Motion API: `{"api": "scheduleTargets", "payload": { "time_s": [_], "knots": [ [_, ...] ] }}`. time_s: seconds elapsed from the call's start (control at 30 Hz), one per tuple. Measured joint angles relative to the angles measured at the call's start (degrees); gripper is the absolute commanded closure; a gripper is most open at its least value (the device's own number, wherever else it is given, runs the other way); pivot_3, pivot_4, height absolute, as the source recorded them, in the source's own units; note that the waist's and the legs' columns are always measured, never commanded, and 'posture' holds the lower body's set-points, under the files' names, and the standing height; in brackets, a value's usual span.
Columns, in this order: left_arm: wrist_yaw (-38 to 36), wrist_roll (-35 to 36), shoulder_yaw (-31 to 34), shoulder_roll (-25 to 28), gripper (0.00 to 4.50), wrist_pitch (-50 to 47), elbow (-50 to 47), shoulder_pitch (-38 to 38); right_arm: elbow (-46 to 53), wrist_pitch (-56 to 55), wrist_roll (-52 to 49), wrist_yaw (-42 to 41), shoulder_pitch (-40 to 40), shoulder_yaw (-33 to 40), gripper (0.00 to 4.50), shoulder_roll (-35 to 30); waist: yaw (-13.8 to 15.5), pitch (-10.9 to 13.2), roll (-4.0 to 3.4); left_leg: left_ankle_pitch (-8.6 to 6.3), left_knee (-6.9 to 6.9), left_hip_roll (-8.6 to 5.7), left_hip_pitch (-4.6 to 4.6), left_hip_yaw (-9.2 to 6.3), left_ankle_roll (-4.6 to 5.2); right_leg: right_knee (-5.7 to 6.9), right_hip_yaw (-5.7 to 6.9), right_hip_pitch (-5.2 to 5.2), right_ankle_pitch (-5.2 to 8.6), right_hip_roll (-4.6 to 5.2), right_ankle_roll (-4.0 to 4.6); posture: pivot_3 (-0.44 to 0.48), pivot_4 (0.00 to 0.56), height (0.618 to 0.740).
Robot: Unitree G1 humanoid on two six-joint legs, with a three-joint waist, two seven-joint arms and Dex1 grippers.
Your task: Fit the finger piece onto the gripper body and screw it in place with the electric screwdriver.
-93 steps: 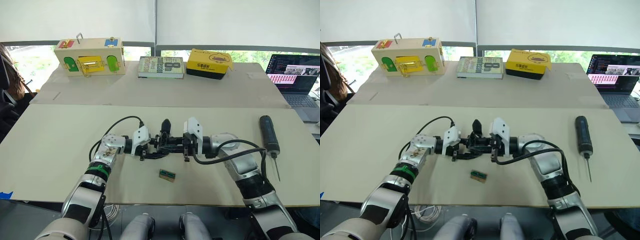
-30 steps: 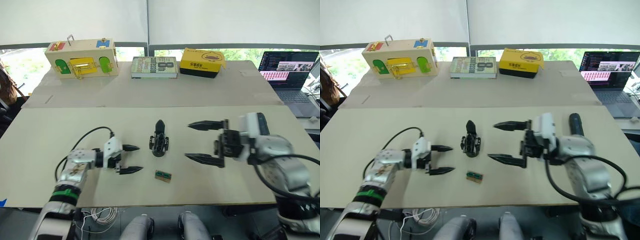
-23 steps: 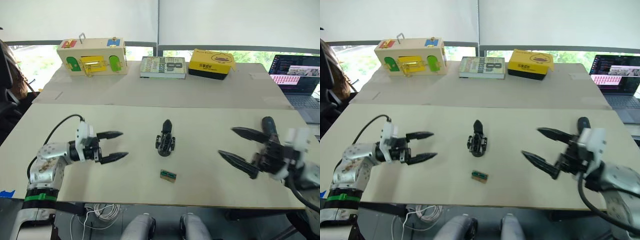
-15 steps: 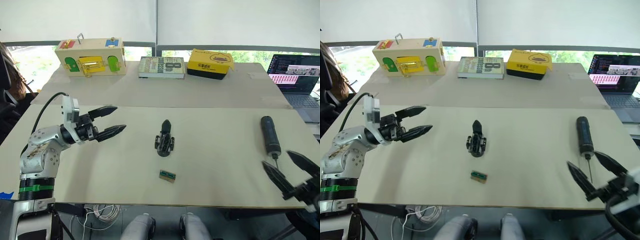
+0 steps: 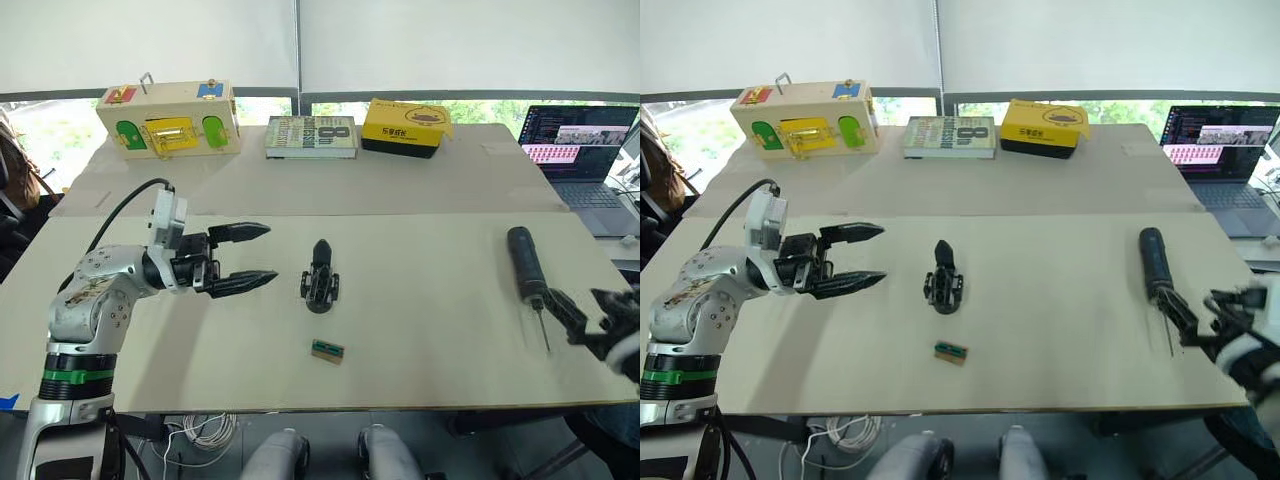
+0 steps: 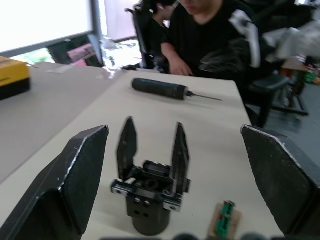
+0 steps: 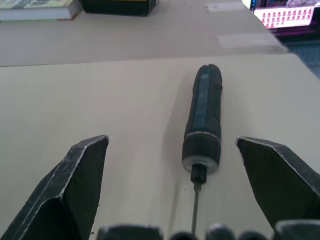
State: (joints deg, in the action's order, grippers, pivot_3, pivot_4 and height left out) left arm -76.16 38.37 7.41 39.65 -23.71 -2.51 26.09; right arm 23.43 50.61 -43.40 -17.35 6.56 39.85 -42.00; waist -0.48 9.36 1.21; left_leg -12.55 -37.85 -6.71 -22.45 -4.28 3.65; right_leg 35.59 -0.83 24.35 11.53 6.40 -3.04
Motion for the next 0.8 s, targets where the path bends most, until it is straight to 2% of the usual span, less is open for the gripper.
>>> {"api": "scheduleTargets", "payload": {
  "time_s": [0.17, 0.43, 0.57, 0.63, 0.8],
  "knots": [
    [-3.24, -2.07, -1.30, 1.05, 0.04, 2.69, 1.13, -0.37, -16.93, 5.92, 3.86, -0.38, -14.88, -10.36, 0.00, -6.57, 0.42, 0.04, -0.05, -0.04, 0.01, 0.01, -0.14, 0.01, 0.13, -0.39, 0.06, 0.00, -0.33, -0.04, 0.24, 0.000, 0.150, 0.740],
    [-5.97, -4.78, -2.07, 1.26, 0.04, 8.48, 3.07, -2.96, -39.20, 3.23, 16.46, -4.79, -31.32, -25.86, 0.00, -9.97, 0.85, 0.05, -0.08, -0.18, 0.00, -0.09, -0.48, 0.10, 0.35, -0.61, 0.01, 0.27, -0.49, -0.16, 0.13, 0.000, 0.150, 0.740],
    [-6.75, -6.84, -2.00, 0.69, 0.04, 13.81, 5.00, -4.11, -48.98, 2.64, 20.59, -7.51, -37.58, -29.72, 0.00, -9.94, 0.95, 0.05, -0.09, -0.19, 0.01, -0.09, -0.59, 0.11, 0.35, -0.60, -0.02, 0.41, -0.52, 0.00, 0.15, 0.000, 0.150, 0.740],
    [-6.85, -7.04, -2.13, 0.37, 0.04, 14.75, 5.14, -4.89, -52.15, 1.62, 22.98, -8.73, -39.23, -32.33, 0.00, -9.93, 0.94, 0.05, -0.10, -0.17, 0.00, -0.10, -0.71, 0.11, 0.34, -0.57, -0.02, 0.57, -0.54, 0.00, 0.16, 0.000, 0.150, 0.740],
    [-6.00, -7.09, -2.85, -0.25, 0.04, 14.69, 4.10, -7.24, -59.37, 0.48, 25.40, -11.47, -43.68, -33.47, 0.00, -9.39, 0.82, 0.04, -0.10, -0.14, 0.00, -0.10, -0.77, 0.12, 0.28, -0.56, -0.06, 0.63, -0.66, -0.09, 0.16, 0.000, 0.150, 0.740]
  ]
}}
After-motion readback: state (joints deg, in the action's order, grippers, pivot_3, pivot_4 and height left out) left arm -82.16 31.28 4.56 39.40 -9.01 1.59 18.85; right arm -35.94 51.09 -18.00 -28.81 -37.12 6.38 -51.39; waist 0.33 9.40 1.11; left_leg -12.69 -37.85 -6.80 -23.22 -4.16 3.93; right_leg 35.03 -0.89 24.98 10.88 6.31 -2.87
